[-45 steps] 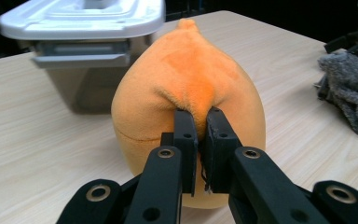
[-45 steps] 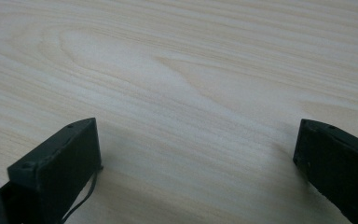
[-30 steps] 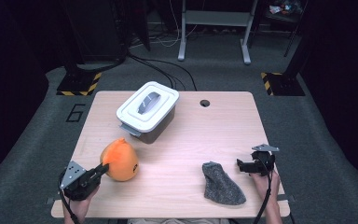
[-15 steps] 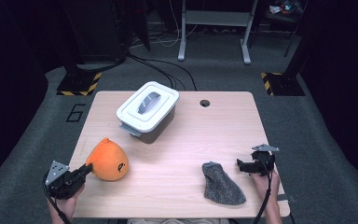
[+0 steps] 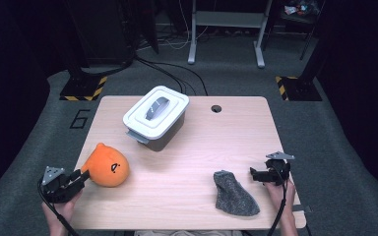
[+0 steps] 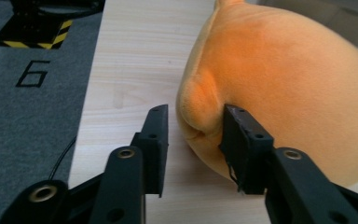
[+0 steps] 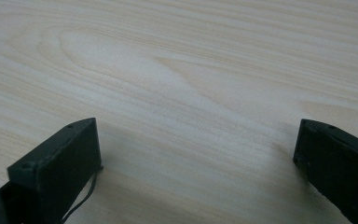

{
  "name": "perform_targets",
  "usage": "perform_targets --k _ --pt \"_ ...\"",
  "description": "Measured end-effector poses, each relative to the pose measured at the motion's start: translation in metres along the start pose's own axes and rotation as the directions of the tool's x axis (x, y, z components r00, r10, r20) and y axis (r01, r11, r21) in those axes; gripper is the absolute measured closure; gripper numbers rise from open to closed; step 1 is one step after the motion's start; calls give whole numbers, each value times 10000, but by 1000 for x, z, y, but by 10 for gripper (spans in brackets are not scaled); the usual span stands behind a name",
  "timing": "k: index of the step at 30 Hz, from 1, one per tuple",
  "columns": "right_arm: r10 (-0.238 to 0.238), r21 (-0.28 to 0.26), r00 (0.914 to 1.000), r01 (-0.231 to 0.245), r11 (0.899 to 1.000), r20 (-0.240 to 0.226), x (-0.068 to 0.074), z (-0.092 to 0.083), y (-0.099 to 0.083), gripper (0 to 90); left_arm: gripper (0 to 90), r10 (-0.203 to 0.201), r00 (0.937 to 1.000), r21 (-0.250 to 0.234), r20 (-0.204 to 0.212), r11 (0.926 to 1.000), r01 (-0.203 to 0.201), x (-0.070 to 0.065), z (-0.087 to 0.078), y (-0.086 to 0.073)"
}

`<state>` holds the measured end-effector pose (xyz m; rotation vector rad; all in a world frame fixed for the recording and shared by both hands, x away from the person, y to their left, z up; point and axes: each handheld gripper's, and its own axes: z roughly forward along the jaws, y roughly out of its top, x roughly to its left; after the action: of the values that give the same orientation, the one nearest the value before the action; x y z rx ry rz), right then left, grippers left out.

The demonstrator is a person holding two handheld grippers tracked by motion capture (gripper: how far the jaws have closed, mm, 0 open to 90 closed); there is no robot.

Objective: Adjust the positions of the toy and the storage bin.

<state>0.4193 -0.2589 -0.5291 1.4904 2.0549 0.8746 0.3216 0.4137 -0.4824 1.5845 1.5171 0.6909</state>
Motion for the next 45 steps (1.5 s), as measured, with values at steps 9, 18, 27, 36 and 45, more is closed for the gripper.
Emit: perform_targets --k 9,18,27,36,45 --pt "2 -4 10000 -2 10000 2 0 0 0 0 389 50 10000 -71 -41 10000 -50 7 -10 7" --pt "-1 -1 10000 1 10000 0 0 0 0 0 312 559 9972 -184 488 9983 -550 -8 -15 25" --pt "0 -3 10000 0 10000 0 0 0 0 0 216 1310 9837 -248 1235 9913 -1289 -41 1 52" --pt "-20 -2 10000 20 10000 -36 0 0 0 0 152 1890 9676 -229 1675 9819 -1879 -70 26 83" --pt "-49 -13 10000 49 10000 -34 0 0 0 0 98 2208 9527 -23 2090 9743 -2253 -88 52 110"
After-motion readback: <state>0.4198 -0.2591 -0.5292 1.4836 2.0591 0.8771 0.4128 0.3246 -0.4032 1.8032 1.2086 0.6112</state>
